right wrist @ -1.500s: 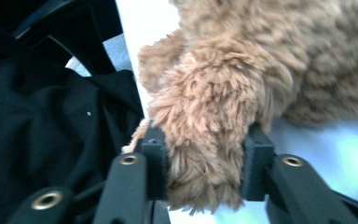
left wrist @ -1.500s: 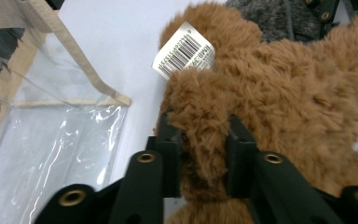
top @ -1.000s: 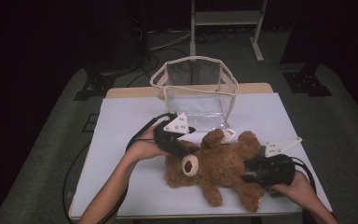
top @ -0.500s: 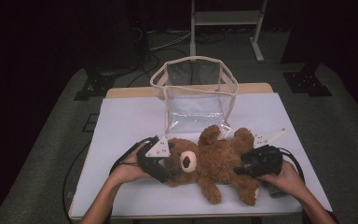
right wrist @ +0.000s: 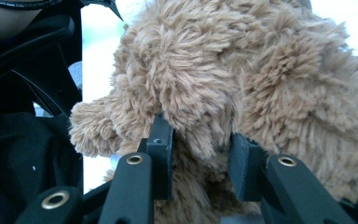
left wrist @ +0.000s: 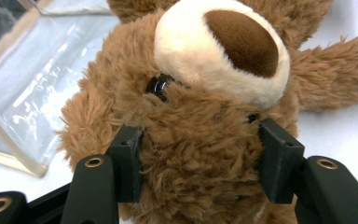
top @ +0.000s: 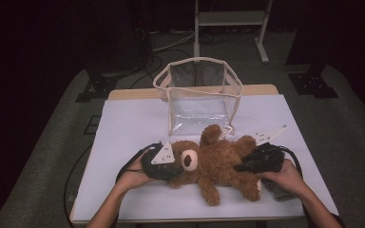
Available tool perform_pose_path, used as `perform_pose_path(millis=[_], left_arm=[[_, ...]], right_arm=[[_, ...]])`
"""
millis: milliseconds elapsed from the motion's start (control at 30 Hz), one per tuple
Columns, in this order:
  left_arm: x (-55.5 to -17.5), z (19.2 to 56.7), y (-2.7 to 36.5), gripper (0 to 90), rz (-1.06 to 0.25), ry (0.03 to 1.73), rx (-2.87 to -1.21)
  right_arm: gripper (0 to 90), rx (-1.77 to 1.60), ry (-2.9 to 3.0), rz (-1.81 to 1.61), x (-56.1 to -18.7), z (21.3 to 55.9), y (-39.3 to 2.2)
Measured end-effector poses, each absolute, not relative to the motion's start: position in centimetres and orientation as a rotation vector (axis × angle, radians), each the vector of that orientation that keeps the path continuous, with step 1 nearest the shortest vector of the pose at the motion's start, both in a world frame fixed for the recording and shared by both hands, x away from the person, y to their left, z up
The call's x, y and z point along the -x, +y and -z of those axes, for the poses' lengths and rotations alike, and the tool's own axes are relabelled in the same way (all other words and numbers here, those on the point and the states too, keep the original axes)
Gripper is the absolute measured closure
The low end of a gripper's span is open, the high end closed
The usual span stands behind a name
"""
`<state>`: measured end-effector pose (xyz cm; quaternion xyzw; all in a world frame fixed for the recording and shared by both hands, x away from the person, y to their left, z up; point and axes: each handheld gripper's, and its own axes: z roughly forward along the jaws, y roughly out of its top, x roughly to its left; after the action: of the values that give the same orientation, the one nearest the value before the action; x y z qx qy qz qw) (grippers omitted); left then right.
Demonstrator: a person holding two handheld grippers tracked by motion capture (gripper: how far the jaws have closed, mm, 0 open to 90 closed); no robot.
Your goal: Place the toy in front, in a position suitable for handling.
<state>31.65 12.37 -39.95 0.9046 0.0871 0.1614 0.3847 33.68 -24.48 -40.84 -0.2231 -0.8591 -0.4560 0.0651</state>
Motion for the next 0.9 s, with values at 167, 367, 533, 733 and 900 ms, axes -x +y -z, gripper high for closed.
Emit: perform_pose_path(millis=[167,367,533,733,900], left_arm=[[-31.4,39.3,13.5,43.0,-0.386,0.236,-2.311],[-31.2,39.7,15.1,40.6,-0.352,0.273,-2.309],[-31.5,39.7,15.1,38.3,-0.348,0.283,-2.297],[-31.9,39.9,15.3,34.3,-0.319,0.308,-2.279],[-32.1,40.0,15.4,29.5,-0.314,0.316,-2.261]], right_arm=[[64.0,0.648,-2.558,1.389,-33.6,40.4,-23.7],[59.1,0.636,-2.585,1.359,-33.6,40.8,-22.2],[48.1,0.671,-2.585,1.365,-33.7,40.5,-23.1],[41.2,0.747,-2.722,1.347,-32.7,39.3,-25.5],[38.3,0.87,-2.847,1.305,-32.2,38.8,-28.4]])
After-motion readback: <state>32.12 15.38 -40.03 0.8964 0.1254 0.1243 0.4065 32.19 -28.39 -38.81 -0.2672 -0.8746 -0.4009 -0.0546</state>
